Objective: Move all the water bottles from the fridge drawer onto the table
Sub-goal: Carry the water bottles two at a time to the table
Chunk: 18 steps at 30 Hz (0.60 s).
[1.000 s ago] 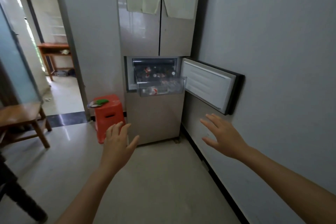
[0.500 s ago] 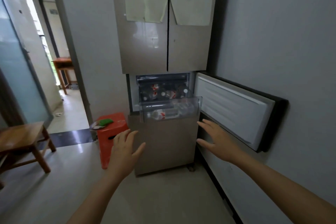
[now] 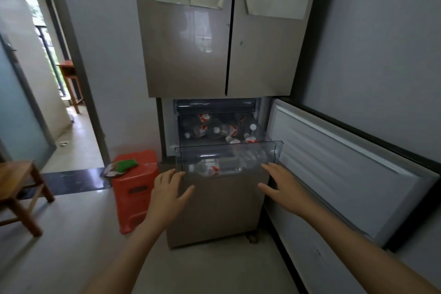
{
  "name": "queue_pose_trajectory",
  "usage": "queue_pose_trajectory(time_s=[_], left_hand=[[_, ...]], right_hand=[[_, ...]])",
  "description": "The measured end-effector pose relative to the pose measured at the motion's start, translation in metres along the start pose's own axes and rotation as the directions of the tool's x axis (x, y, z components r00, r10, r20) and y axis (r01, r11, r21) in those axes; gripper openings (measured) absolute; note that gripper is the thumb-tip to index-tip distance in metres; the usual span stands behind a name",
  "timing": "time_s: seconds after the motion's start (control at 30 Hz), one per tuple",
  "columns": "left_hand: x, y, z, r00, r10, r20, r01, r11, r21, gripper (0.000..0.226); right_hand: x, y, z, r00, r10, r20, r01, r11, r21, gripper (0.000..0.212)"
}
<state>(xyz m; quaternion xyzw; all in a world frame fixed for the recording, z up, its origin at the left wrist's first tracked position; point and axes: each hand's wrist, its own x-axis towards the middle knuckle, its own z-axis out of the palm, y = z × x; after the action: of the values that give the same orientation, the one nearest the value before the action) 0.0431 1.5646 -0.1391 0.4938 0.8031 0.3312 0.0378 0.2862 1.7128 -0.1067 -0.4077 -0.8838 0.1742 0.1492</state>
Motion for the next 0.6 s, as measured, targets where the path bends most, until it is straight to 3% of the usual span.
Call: queue_pose_trajectory(time_s=[0.43, 0.6], left_hand=[[0.195, -0.060, 0.058, 0.976, 0.109, 0.190, -0.126, 0.989, 0.080, 0.056], [0.227, -0.067, 0.078, 0.965, 0.189, 0.184, -0.211, 0.972, 0.107, 0.081]], right_hand=[[0.162, 0.013, 0.057, 0.984, 0.158, 0.085, -0.145, 0.979, -0.142, 0.061], [0.178, 0.033, 0.077, 0.963, 0.229, 0.143, -0.196, 0.957, -0.213, 0.062]])
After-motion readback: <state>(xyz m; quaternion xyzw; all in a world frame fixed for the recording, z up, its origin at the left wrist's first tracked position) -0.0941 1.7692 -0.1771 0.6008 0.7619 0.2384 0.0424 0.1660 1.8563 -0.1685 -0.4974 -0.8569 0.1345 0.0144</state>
